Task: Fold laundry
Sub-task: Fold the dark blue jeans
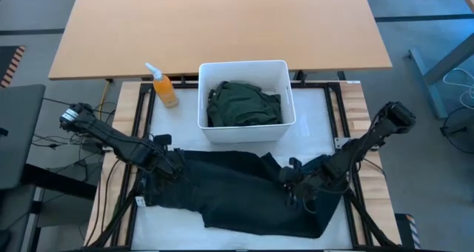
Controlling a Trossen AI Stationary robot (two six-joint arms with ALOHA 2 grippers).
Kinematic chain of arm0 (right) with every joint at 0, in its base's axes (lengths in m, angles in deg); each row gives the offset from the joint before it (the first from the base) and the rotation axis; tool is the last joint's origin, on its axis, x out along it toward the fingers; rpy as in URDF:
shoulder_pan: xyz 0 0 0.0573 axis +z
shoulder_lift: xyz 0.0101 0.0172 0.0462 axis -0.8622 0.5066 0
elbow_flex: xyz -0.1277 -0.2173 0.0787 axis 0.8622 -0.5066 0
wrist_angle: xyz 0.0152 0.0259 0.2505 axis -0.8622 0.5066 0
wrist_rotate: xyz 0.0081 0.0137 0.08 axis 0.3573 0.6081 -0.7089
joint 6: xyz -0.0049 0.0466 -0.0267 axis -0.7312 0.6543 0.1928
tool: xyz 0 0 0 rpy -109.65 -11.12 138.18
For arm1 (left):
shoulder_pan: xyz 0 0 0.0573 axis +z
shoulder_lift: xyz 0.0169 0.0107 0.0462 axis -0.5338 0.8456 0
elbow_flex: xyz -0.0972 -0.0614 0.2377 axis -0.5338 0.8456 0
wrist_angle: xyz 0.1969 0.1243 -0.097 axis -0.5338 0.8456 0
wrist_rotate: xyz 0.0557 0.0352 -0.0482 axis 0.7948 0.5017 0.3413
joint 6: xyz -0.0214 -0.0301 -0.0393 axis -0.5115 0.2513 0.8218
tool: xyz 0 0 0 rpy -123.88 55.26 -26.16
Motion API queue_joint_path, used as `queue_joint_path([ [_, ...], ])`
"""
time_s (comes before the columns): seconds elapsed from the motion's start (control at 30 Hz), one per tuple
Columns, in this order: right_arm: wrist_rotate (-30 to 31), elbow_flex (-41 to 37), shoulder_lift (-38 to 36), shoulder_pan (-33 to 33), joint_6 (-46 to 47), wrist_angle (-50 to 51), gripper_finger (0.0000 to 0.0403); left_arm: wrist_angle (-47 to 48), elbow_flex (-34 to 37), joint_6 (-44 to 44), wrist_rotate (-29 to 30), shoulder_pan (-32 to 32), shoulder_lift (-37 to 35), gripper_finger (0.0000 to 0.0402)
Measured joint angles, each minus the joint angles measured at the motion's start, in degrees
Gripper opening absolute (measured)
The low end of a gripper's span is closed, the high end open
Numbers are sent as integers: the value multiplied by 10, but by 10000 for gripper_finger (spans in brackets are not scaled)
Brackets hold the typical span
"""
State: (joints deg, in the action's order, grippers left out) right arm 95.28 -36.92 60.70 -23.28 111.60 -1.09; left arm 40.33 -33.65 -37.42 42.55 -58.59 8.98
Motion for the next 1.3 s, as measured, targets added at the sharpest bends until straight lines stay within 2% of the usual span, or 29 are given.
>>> queue_joint_path([
  [0.1, -49, -18, 0, 19, 60, 2, 37, -73, 23, 6, -50, -17, 0, 0],
  [0.2, -90, -22, 11, 51, 114, -2, 29, -188, 50, 8, -109, -51, 1, 0],
  [0.3, -106, -23, 28, 82, 148, -19, 30, -264, 65, 19, -132, -87, 1, 0],
  [0.5, -93, -23, 41, 98, 182, -58, 77, -259, 65, 74, -113, -132, 1, 0],
  [0.77, -84, 31, 40, 69, 73, -58, 128, -249, 65, 105, -126, -153, 0, 0],
  [1.0, -76, 48, 40, 31, 8, -29, 174, -252, 65, 110, -115, -164, 0, 0],
  [1.13, -47, 49, 40, -15, 76, 20, 192, -253, 65, 110, -113, -164, 0, 0],
  [1.3, -116, 49, 47, -49, 104, 41, 198, -253, 65, 114, -112, -168, 0, 0],
])
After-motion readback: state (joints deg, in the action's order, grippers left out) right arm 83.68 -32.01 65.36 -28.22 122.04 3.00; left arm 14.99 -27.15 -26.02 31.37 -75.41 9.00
